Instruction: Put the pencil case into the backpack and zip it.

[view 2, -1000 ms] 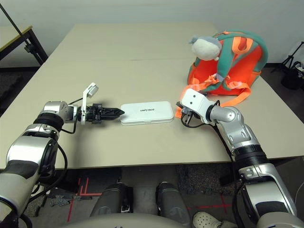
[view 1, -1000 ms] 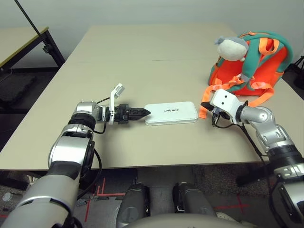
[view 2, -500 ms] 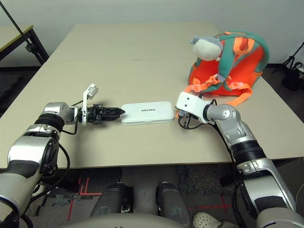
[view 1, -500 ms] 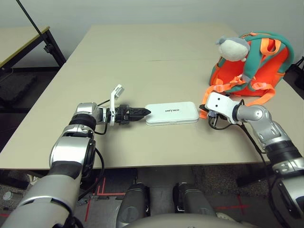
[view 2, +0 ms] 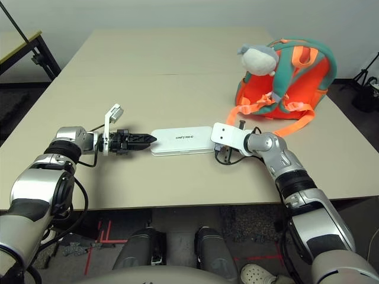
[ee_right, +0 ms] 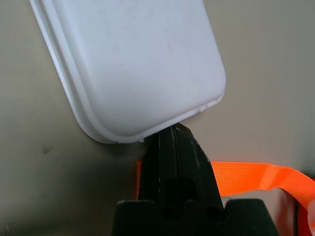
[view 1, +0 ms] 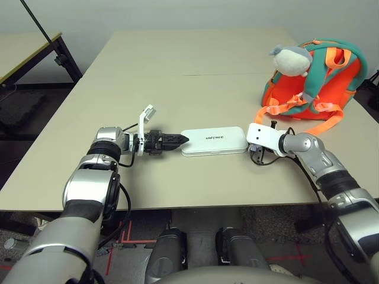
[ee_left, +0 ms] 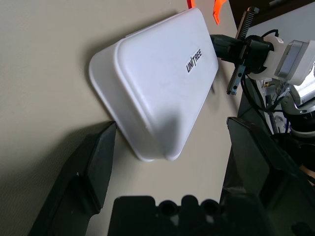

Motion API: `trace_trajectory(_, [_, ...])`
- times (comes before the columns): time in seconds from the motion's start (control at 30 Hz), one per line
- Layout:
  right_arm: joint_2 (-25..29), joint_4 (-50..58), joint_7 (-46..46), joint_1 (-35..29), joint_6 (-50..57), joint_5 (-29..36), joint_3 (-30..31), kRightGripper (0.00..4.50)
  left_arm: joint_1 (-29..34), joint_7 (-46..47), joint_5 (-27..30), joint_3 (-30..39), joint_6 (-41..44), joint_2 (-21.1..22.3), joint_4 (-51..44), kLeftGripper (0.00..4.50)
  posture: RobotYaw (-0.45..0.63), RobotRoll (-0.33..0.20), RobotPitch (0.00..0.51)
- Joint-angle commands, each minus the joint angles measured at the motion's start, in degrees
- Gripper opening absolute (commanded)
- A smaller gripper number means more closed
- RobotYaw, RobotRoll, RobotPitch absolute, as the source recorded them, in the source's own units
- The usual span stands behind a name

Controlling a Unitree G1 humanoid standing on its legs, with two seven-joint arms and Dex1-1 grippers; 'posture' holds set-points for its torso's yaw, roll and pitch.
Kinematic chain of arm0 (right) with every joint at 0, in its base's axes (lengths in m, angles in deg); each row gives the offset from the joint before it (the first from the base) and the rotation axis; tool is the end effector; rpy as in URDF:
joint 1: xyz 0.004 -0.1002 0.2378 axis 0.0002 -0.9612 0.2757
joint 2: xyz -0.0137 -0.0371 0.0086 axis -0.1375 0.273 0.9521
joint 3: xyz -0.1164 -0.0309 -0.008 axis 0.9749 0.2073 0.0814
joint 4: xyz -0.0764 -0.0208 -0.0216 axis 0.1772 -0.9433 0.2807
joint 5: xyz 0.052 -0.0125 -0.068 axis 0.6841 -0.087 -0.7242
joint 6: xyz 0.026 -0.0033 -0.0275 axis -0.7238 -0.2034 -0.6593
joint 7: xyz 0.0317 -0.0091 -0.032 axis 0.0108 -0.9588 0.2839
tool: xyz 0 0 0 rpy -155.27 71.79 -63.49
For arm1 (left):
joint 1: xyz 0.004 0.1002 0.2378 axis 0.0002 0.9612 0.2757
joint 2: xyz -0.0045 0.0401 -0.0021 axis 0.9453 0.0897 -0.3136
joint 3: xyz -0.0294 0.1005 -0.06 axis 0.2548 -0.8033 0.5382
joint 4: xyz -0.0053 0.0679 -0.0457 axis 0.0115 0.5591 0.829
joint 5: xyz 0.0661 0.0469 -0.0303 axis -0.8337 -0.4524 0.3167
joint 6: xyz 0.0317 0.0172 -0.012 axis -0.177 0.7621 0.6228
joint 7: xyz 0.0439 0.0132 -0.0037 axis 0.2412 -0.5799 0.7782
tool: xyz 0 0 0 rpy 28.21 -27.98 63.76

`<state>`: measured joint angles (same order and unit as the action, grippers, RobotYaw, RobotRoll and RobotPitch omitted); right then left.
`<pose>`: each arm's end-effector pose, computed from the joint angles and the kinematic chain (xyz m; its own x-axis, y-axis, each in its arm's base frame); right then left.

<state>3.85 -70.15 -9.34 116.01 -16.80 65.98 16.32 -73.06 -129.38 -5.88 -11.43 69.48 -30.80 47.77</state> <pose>0.3008 -0.2176 0.0878 0.6078 0.5692 -0.5537 -0.7701 0.2525 -0.5858 0.3238 0.2348 0.0804 0.2821 -0.8905 -0.3569 0.3932 0.4467 -0.8037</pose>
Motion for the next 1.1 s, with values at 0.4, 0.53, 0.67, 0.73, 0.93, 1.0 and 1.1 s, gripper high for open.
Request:
trace_trajectory(0.4, [-6.66, 2.57, -2.36, 1.83, 0.06, 0.12, 2.99, 0.05, -0.58, 0.73, -2.13, 0.38, 0.53, -1.29, 2.51, 4.5, 0.0, 0.0, 0.056])
trace_trajectory(0.53, [-7.19, 2.52, -3.06, 1.67, -0.46, -0.8, 4.12, 0.05, -0.72, 0.62, -2.44, 0.3, 0.66, -1.19, 2.71, 4.5, 0.0, 0.0, 0.056])
trace_trajectory(0.67, [-7.95, 2.25, -3.56, 1.84, -0.93, -1.5, 4.82, 0.05, -0.83, 0.16, -2.98, 0.01, 0.66, -1.01, 2.75, 4.5, 0.0, 0.0, 0.056])
trace_trajectory(0.73, [-8.64, 2.2, -3.83, 2.06, -1.11, -1.69, 5.17, 0.05, -0.94, -0.07, -3.24, -0.05, 0.7, -0.9, 2.77, 4.5, 0.0, 0.0, 0.056])
trace_trajectory(0.93, [-10.54, 1.75, -4.5, 2.41, -1.56, -2.6, 6.02, 0.05, -1.04, -0.49, -3.98, 0.04, 0.54, -0.77, 2.8, 4.5, 0.01, 0.0, 0.057])
trace_trajectory(1.0, [-11.02, 1.38, -4.53, 2.6, -1.59, -2.9, 5.95, 0.05, -1.02, -0.62, -4.12, 0.1, 0.52, -0.75, 2.81, 4.5, 0.01, 0.0, 0.057])
trace_trajectory(1.1, [-11.15, 0.24, -4.75, 2.8, -2.23, -3.84, 6.38, 0.05, -0.97, -0.7, -4.61, -0.17, 0.61, -0.71, 2.77, 4.5, 0.01, 0.0, 0.056])
